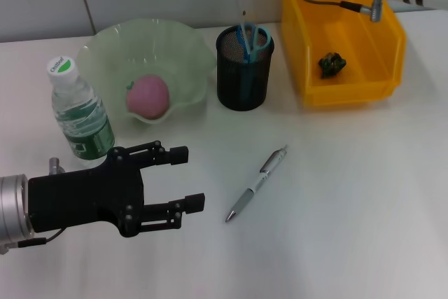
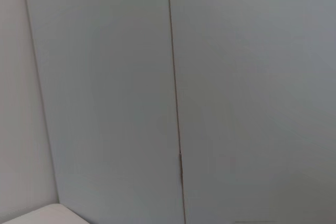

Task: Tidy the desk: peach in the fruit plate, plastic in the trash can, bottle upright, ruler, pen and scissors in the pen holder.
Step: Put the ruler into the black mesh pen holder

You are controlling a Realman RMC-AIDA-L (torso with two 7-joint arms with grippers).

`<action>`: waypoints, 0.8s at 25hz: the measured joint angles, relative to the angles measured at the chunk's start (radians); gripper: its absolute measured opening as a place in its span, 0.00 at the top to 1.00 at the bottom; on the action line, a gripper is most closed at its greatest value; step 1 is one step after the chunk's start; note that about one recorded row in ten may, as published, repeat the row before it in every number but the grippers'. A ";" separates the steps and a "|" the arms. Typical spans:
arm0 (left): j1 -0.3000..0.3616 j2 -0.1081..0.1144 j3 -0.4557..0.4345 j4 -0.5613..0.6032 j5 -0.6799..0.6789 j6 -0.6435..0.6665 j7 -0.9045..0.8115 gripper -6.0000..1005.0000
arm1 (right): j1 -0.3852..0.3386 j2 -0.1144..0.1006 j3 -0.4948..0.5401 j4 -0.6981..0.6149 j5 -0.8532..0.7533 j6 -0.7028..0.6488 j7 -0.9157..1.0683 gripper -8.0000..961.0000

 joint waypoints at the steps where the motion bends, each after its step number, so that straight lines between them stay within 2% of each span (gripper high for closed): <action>1: 0.000 0.000 0.000 0.000 0.000 0.000 0.002 0.23 | 0.005 0.000 -0.002 0.006 0.000 0.006 -0.002 0.59; 20: 0.000 -0.001 0.001 0.000 0.001 0.004 0.012 0.23 | 0.076 0.003 -0.002 0.149 0.001 0.076 -0.105 0.58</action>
